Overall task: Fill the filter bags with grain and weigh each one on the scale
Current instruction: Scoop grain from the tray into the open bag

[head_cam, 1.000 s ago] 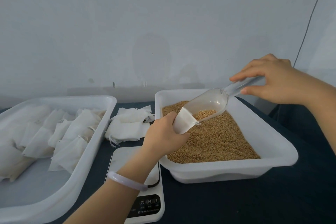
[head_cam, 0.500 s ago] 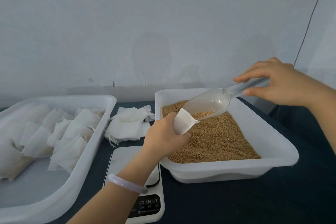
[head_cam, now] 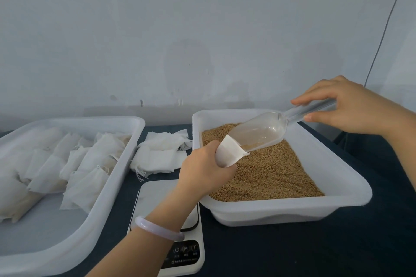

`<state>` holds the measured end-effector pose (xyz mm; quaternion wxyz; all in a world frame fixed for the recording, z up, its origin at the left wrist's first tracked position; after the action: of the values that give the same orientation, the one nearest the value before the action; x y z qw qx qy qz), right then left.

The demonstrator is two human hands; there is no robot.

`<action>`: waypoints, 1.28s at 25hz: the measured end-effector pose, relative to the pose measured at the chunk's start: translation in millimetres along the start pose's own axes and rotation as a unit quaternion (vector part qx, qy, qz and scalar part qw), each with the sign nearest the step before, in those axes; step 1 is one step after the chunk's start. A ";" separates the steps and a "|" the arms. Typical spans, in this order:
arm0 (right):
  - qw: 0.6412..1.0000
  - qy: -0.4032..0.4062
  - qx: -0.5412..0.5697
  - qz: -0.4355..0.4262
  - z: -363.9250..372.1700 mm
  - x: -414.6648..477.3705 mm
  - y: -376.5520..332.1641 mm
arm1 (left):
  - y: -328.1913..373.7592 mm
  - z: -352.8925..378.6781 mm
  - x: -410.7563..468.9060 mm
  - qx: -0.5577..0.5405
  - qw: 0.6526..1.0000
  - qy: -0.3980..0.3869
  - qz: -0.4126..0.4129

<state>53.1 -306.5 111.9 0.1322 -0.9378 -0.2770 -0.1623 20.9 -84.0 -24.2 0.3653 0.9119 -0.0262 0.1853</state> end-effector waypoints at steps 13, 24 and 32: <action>0.962 -0.031 0.211 0.169 69.3 -22.1 54.8 | -7.2 -15.9 -8.2 -0.289 0.957 -0.010 -0.022; 0.964 -0.224 -0.052 0.135 159.3 -12.0 12.0 | -17.5 -72.3 -11.7 -0.404 0.885 -0.229 -0.030; 0.835 -0.202 0.506 -0.081 141.5 20.6 -177.0 | -29.1 -89.7 -22.5 -0.294 0.929 -0.224 0.003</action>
<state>2.5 -105.2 18.5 0.5160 -0.7260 -0.4159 0.1835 -23.3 -4.0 8.3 0.6008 0.7816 -0.1632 -0.0392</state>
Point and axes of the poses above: each hand's wrist, its own x-axis towards the middle knuckle, its own z-axis out of the palm, y = z × x, the point moved 8 cm from there along x, towards the middle knuckle, and after that the axes turned 3 degrees about -x, right-handed, at the moved point
